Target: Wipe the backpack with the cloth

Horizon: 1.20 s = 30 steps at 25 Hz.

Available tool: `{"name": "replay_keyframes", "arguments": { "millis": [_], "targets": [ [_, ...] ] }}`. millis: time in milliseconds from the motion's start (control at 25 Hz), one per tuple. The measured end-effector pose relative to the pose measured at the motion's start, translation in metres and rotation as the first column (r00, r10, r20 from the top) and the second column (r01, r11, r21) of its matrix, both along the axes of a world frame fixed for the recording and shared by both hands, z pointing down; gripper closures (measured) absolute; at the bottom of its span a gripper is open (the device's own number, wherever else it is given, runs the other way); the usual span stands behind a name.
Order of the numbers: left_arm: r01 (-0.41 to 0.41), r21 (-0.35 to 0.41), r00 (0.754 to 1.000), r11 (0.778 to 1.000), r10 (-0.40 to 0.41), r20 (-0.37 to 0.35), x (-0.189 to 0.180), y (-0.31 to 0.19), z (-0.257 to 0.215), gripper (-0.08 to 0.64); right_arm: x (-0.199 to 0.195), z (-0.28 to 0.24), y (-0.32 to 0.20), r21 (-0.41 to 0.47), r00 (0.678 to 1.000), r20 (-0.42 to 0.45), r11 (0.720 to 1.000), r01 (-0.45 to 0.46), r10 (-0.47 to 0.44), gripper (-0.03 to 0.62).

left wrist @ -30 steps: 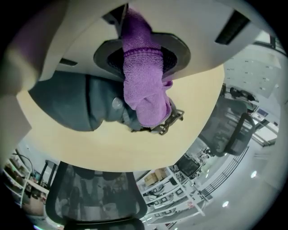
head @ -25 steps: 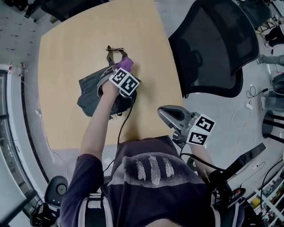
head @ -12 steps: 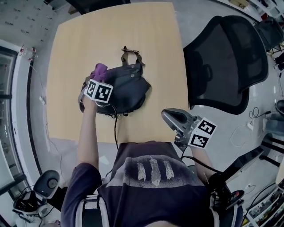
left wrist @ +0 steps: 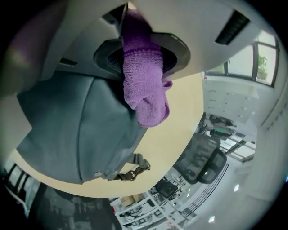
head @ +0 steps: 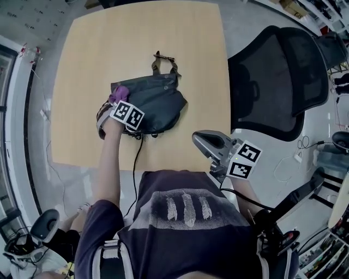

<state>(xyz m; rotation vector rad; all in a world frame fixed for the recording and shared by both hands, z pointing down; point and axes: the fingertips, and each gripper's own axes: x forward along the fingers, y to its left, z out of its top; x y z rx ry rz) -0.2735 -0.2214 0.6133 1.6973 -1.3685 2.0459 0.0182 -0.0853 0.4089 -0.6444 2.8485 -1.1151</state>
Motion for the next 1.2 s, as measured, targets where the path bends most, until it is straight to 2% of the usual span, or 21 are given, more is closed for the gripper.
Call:
{"name": "replay_keyframes", "arguments": {
  "millis": [120,240,440,600,720,800,880,920,1000,1080,1120,1200],
  "targets": [
    [-0.115,0.009,0.992,0.993,0.115,-0.054,0.047,-0.005,-0.007,0.442,-0.002,0.0,0.006,-0.003,1.0,-0.004,1.0,-0.019,0.019,0.589],
    [-0.223,0.002,0.968,0.975,0.221,-0.121,0.1,-0.004,-0.011,0.442,-0.005,-0.002,0.014,-0.002,0.999,-0.003,0.999,-0.035,0.035,0.589],
    [-0.375,0.006,0.925,0.927,0.374,-0.067,0.163,-0.011,-0.011,0.442,0.007,0.0,0.016,-0.002,0.997,0.0,0.997,-0.078,0.078,0.589],
    [-0.478,0.016,0.878,0.878,0.479,-0.029,0.203,-0.019,-0.016,0.442,0.017,0.004,0.021,-0.013,0.994,0.002,0.994,-0.108,0.108,0.589],
    [-0.536,0.026,0.842,0.844,0.537,-0.06,0.233,-0.014,-0.02,0.441,0.019,0.004,0.024,-0.018,0.993,0.008,0.993,-0.118,0.118,0.589],
    [-0.542,0.046,0.834,0.839,0.544,-0.095,0.242,-0.008,-0.023,0.44,0.018,0.005,0.023,-0.019,0.993,0.013,0.993,-0.12,0.12,0.589],
    [-0.506,0.091,0.845,0.858,0.514,-0.146,0.235,-0.005,-0.033,0.44,0.018,0.005,0.021,-0.018,0.993,0.018,0.993,-0.119,0.12,0.589],
    [-0.469,0.118,0.858,0.875,0.484,-0.173,0.223,-0.004,-0.041,0.44,0.017,0.006,0.02,-0.017,0.993,0.018,0.993,-0.117,0.117,0.589],
    [-0.352,0.162,0.9,0.922,0.381,-0.211,0.178,-0.004,-0.055,0.44,0.015,0.007,0.02,-0.018,0.994,0.016,0.994,-0.104,0.104,0.589],
    [-0.184,0.17,0.945,0.968,0.222,-0.24,0.112,0.003,-0.062,0.44,0.009,0.006,0.02,-0.018,0.996,0.016,0.996,-0.083,0.083,0.589],
    [-0.089,0.156,0.957,0.984,0.128,-0.261,0.079,0.01,-0.061,0.44,0.006,0.005,0.02,-0.018,0.997,0.018,0.997,-0.072,0.072,0.589],
    [0.085,0.098,0.952,0.992,-0.052,-0.303,0.021,0.03,-0.052,0.44,-0.001,0.003,0.02,-0.019,0.999,0.019,0.999,-0.048,0.049,0.589]
  ]
}}
